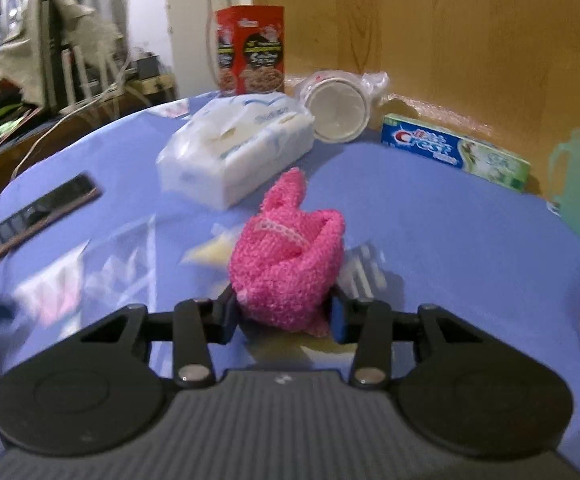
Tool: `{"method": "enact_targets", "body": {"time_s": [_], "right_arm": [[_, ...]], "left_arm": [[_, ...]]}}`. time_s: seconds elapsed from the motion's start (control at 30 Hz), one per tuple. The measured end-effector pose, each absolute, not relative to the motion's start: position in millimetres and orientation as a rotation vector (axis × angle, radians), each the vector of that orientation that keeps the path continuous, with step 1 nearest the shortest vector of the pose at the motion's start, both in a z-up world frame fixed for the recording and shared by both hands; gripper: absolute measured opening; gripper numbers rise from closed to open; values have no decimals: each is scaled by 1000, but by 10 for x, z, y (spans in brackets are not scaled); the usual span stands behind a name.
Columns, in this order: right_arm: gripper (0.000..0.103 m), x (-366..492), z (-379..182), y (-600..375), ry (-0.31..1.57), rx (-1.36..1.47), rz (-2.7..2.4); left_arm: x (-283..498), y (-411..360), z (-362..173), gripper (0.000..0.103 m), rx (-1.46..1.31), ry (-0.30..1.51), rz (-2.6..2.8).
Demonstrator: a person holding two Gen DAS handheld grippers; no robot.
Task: Organize soft objects
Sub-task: 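Grasp the pink fuzzy cloth with the right tool, then carry the pink cloth over the pink tin and open the right tool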
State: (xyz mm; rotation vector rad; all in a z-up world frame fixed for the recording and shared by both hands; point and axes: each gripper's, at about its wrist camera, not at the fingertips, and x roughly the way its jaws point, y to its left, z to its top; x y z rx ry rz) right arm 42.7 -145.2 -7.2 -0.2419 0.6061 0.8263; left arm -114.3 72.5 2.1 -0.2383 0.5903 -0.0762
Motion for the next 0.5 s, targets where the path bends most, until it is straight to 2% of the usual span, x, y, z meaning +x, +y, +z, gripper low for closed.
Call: {"method": "enact_targets", "body": {"time_s": [0.23,0.5], "right_arm": [[47,55,-60,-1915,504,-280,755],[48,-136,-21,-2287,492,-222,681]], "left_arm": [[-1013,509,176,99,-232,619,-119],[-567,108,299,100,-271,679,-262]]}}
